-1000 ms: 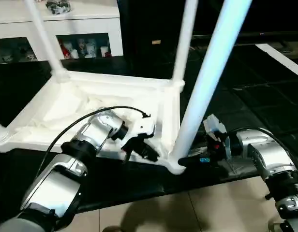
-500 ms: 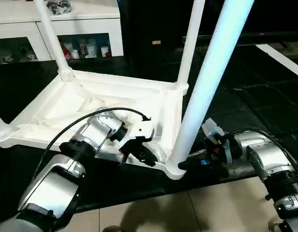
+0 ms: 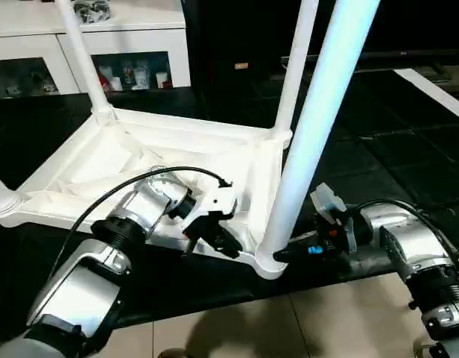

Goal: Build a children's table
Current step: Rotate leg to tighten

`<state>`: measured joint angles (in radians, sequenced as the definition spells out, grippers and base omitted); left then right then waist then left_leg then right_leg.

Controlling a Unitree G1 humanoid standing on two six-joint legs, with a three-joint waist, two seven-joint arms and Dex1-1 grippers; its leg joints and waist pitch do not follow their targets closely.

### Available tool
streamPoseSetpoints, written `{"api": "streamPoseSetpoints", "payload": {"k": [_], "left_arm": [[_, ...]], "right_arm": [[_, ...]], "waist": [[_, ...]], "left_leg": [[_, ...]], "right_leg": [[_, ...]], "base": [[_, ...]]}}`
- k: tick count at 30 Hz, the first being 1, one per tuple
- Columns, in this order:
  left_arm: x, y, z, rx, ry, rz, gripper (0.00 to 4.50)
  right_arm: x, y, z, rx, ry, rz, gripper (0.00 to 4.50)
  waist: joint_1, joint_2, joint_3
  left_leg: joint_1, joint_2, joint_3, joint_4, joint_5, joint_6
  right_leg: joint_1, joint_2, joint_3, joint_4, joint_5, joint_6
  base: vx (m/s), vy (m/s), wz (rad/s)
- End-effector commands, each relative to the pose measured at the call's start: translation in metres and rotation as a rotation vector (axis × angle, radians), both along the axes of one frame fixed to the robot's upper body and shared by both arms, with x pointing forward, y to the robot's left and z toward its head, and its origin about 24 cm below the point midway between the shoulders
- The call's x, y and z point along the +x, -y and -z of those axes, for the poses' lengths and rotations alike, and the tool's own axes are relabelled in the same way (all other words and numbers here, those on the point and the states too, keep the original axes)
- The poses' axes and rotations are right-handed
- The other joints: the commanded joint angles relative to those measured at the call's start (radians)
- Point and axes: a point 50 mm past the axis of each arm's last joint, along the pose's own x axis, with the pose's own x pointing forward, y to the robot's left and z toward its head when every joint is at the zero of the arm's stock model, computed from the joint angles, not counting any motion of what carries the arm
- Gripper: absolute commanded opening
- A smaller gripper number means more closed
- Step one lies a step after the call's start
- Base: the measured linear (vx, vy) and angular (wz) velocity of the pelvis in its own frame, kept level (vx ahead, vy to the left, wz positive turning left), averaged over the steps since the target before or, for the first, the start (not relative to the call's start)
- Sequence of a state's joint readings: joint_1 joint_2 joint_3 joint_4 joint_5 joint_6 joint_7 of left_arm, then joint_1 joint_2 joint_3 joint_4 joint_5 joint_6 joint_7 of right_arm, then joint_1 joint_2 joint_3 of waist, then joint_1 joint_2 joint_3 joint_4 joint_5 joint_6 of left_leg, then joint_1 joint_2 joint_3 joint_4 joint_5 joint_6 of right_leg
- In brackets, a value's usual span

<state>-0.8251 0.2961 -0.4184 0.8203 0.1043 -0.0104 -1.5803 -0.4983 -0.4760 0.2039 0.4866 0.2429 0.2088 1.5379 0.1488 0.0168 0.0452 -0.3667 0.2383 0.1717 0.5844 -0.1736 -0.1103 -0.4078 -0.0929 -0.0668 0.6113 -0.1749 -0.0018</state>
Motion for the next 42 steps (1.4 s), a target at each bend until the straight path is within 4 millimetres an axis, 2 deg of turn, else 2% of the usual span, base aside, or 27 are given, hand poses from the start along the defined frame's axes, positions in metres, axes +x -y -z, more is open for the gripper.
{"api": "streamPoseSetpoints", "payload": {"k": [1, 3, 4, 5, 7, 9, 10, 12, 13, 14, 15, 16, 17, 18, 21, 22, 23, 25, 26, 27, 29, 31, 33, 36, 37, 39, 42], "left_arm": [[-0.001, 0.009, 0.005, 0.017, 0.009, -0.017, 0.0], [0.006, 0.014, 0.005, -0.016, 0.036, -0.132, 0.0], [0.009, 0.017, 0.005, -0.035, 0.043, -0.184, 0.0], [0.012, 0.019, 0.005, -0.055, 0.048, -0.236, 0.0], [0.015, 0.023, 0.004, -0.083, 0.048, -0.297, 0.0], [0.017, 0.025, 0.004, -0.1, 0.043, -0.332, 0.0], [0.021, 0.031, 0.003, -0.134, 0.04, -0.424, 0.0], [0.023, 0.034, 0.003, -0.151, 0.039, -0.476, 0.0], [0.024, 0.036, 0.003, -0.158, 0.042, -0.503, 0.0], [0.026, 0.039, 0.003, -0.17, 0.044, -0.542, 0.0], [0.028, 0.042, 0.003, -0.181, 0.043, -0.581, 0.0], [0.033, 0.05, 0.001, -0.219, 0.047, -0.683, 0.0], [0.034, 0.053, 0.0, -0.23, 0.047, -0.712, 0.0], [0.035, 0.055, 0.0, -0.236, 0.048, -0.731, 0.0], [0.037, 0.061, -0.002, -0.253, 0.056, -0.787, 0.0], [0.038, 0.063, -0.002, -0.259, 0.064, -0.809, 0.0], [0.039, 0.064, -0.003, -0.259, 0.073, -0.827, 0.0], [0.041, 0.064, -0.004, -0.248, 0.099, -0.843, 0.0], [0.042, 0.063, -0.004, -0.239, 0.112, -0.848, 0.0], [0.042, 0.061, -0.003, -0.23, 0.122, -0.847, 0.0], [0.043, 0.057, -0.002, -0.217, 0.127, -0.853, 0.0], [0.042, 0.052, 0.001, -0.19, 0.138, -0.828, 0.0], [0.042, 0.049, 0.002, -0.177, 0.141, -0.816, 0.0], [0.04, 0.04, 0.006, -0.142, 0.151, -0.758, 0.0], [0.038, 0.035, 0.007, -0.122, 0.156, -0.701, 0.0], [0.036, 0.031, 0.008, -0.11, 0.148, -0.667, 0.0], [0.032, 0.024, 0.01, -0.084, 0.129, -0.569, 0.0]], "right_arm": [[-0.004, -0.007, 0.001, 0.039, -0.033, -0.038, 2.0], [-0.005, -0.008, 0.002, 0.066, -0.01, 0.012, 2.0], [-0.004, -0.008, 0.005, 0.076, -0.01, 0.06, 2.0], [-0.003, -0.008, 0.007, 0.084, 0.005, 0.111, 2.0], [0.0, -0.007, 0.011, 0.089, 0.029, 0.187, 1.99], [0.002, -0.007, 0.014, 0.092, 0.024, 0.24, 1.98], [0.009, -0.006, 0.021, 0.096, 0.024, 0.412, 1.97], [0.013, -0.007, 0.026, 0.095, 0.023, 0.518, 1.96], [0.016, -0.008, 0.028, 0.093, 0.023, 0.568, 1.96], [0.019, -0.011, 0.031, 0.086, 0.019, 0.628, 1.96], [0.022, -0.014, 0.033, 0.078, 0.02, 0.684, 1.96], [0.03, -0.03, 0.038, 0.067, -0.002, 0.805, 1.96], [0.033, -0.035, 0.039, 0.065, -0.012, 0.839, 1.95], [0.034, -0.039, 0.039, 0.061, -0.019, 0.861, 1.95], [0.042, -0.054, 0.038, 0.056, -0.033, 0.915, 1.95], [0.046, -0.059, 0.037, 0.052, -0.037, 0.94, 1.95], [0.049, -0.063, 0.035, 0.049, -0.028, 0.953, 1.95], [0.053, -0.068, 0.032, 0.048, 0.001, 0.965, 1.95], [0.054, -0.07, 0.031, 0.048, 0.01, 0.974, 2.3], [0.054, -0.07, 0.03, 0.054, 0.008, 0.977, 2.51], [0.052, -0.07, 0.03, 0.06, 0.014, 0.971, 2.65], [0.05, -0.064, 0.031, 0.046, 0.038, 0.956, 2.72], [0.049, -0.061, 0.032, 0.042, 0.049, 0.95, 3.0], [0.044, -0.046, 0.031, 0.044, 0.078, 0.912, 3.18], [0.039, -0.036, 0.03, 0.052, 0.096, 0.861, 3.18], [0.036, -0.031, 0.028, 0.07, 0.103, 0.814, 3.32], [0.027, -0.018, 0.022, 0.095, 0.116, 0.71, 3.7]], "waist": [[-0.005, -0.012, -0.067], [-0.004, -0.011, -0.064], [0.001, -0.011, -0.062], [0.003, -0.01, -0.061], [0.002, -0.013, -0.06], [-0.004, -0.016, -0.058], [-0.014, -0.008, -0.057], [-0.019, -0.011, -0.057], [-0.027, -0.011, -0.058], [-0.037, -0.008, -0.057], [-0.04, -0.009, -0.058], [-0.045, -0.004, -0.061], [-0.056, -0.005, -0.062], [-0.061, -0.008, -0.063], [-0.066, -0.005, -0.066], [-0.072, -0.006, -0.067], [-0.074, -0.009, -0.067], [-0.077, -0.004, -0.07], [-0.077, -0.004, -0.072], [-0.078, -0.018, -0.072], [-0.075, -0.011, -0.071], [-0.074, -0.011, -0.069], [-0.073, -0.01, -0.068], [-0.07, -0.009, -0.067], [-0.069, -0.011, -0.067], [-0.068, -0.012, -0.067], [-0.061, -0.013, -0.066]], "left_leg": [[0.01, -0.009, 0.016, -0.063, -0.195, 0.062], [0.011, -0.008, 0.017, -0.064, -0.209, 0.06], [0.019, -0.007, 0.02, -0.063, -0.226, 0.054], [0.02, -0.007, 0.02, -0.064, -0.239, 0.049], [0.015, -0.01, 0.015, -0.07, -0.254, 0.033], [0.013, -0.013, 0.012, -0.073, -0.266, 0.029], [0.011, -0.014, 0.012, -0.073, -0.269, 0.024], [0.01, -0.016, 0.009, -0.074, -0.273, 0.016], [0.004, -0.02, 0.007, -0.077, -0.268, 0.011], [0.003, -0.021, 0.006, -0.078, -0.275, 0.01], [0.005, -0.021, 0.006, -0.077, -0.278, 0.012], [0.005, -0.021, 0.006, -0.074, -0.259, 0.012], [0.001, -0.023, 0.005, -0.074, -0.247, 0.006], [-0.005, -0.025, 0.004, -0.075, -0.237, 0.006], [0.002, -0.026, 0.007, -0.07, -0.223, 0.022], [-0.003, -0.027, 0.006, -0.07, -0.204, 0.028], [-0.004, -0.027, 0.006, -0.07, -0.196, 0.03], [-0.002, -0.025, 0.008, -0.066, -0.167, 0.041], [-0.002, -0.025, 0.009, -0.065, -0.147, 0.051], [-0.004, -0.026, 0.011, -0.065, -0.135, 0.059], [-0.002, -0.025, 0.012, -0.063, -0.115, 0.083], [0.0, -0.024, 0.013, -0.064, -0.123, 0.088], [0.001, -0.022, 0.013, -0.066, -0.141, 0.085], [0.002, -0.022, 0.013, -0.067, -0.156, 0.082], [0.0, -0.022, 0.012, -0.067, -0.154, 0.083], [0.0, -0.022, 0.013, -0.066, -0.155, 0.088], [0.002, -0.02, 0.014, -0.066, -0.156, 0.096]], "right_leg": [[0.057, -0.036, 0.029, -0.064, -0.14, -0.263], [0.054, -0.036, 0.03, -0.069, -0.166, -0.258], [0.048, -0.036, 0.032, -0.073, -0.19, -0.254], [0.048, -0.038, 0.032, -0.075, -0.21, -0.253], [0.053, -0.042, 0.029, -0.084, -0.306, -0.211], [0.054, -0.042, 0.027, -0.09, -0.354, -0.185], [0.049, -0.04, 0.029, -0.093, -0.36, -0.18], [0.051, -0.042, 0.026, -0.093, -0.375, -0.175], [0.056, -0.038, 0.023, -0.093, -0.383, -0.162], [0.054, -0.037, 0.021, -0.097, -0.399, -0.153], [0.054, -0.039, 0.021, -0.099, -0.402, -0.153], [0.052, -0.039, 0.025, -0.095, -0.371, -0.163], [0.053, -0.038, 0.023, -0.09, -0.345, -0.176], [0.06, -0.035, 0.021, -0.088, -0.336, -0.172], [0.056, -0.034, 0.024, -0.089, -0.28, -0.186], [0.059, -0.033, 0.024, -0.084, -0.243, -0.2], [0.06, -0.033, 0.023, -0.084, -0.232, -0.202], [0.059, -0.032, 0.024, -0.077, -0.162, -0.222], [0.061, -0.031, 0.025, -0.073, -0.114, -0.237], [0.064, -0.03, 0.024, -0.071, -0.095, -0.24], [0.064, -0.032, 0.025, -0.068, -0.058, -0.253], [0.063, -0.033, 0.025, -0.071, -0.07, -0.255], [0.063, -0.035, 0.026, -0.073, -0.096, -0.251], [0.065, -0.034, 0.026, -0.076, -0.113, -0.241], [0.067, -0.035, 0.026, -0.075, -0.107, -0.24], [0.067, -0.034, 0.027, -0.074, -0.102, -0.24], [0.066, -0.036, 0.027, -0.076, -0.112, -0.245]], "base": [[0.0, 0.0, 0.0], [0.0, 0.0, 0.0], [0.0, 0.0, 0.0], [0.0, 0.0, 0.0], [0.0, 0.0, 0.0], [0.0, 0.0, 0.0], [0.0, 0.0, 0.0], [0.0, 0.0, 0.0], [0.0, 0.0, 0.0], [0.0, 0.0, 0.0], [0.0, 0.0, 0.0], [0.0, 0.0, 0.0], [0.0, 0.0, 0.0], [0.0, 0.0, 0.0], [0.0, 0.0, 0.0], [0.0, 0.0, 0.0], [0.0, 0.0, 0.0], [0.0, 0.0, 0.0], [0.0, 0.0, 0.0], [0.0, 0.0, 0.0], [0.0, 0.0, 0.0], [0.0, 0.0, 0.0], [0.0, 0.0, 0.0], [0.0, 0.0, 0.0], [0.0, 0.0, 0.0], [0.0, 0.0, 0.0], [0.0, 0.0, 0.0]]}}
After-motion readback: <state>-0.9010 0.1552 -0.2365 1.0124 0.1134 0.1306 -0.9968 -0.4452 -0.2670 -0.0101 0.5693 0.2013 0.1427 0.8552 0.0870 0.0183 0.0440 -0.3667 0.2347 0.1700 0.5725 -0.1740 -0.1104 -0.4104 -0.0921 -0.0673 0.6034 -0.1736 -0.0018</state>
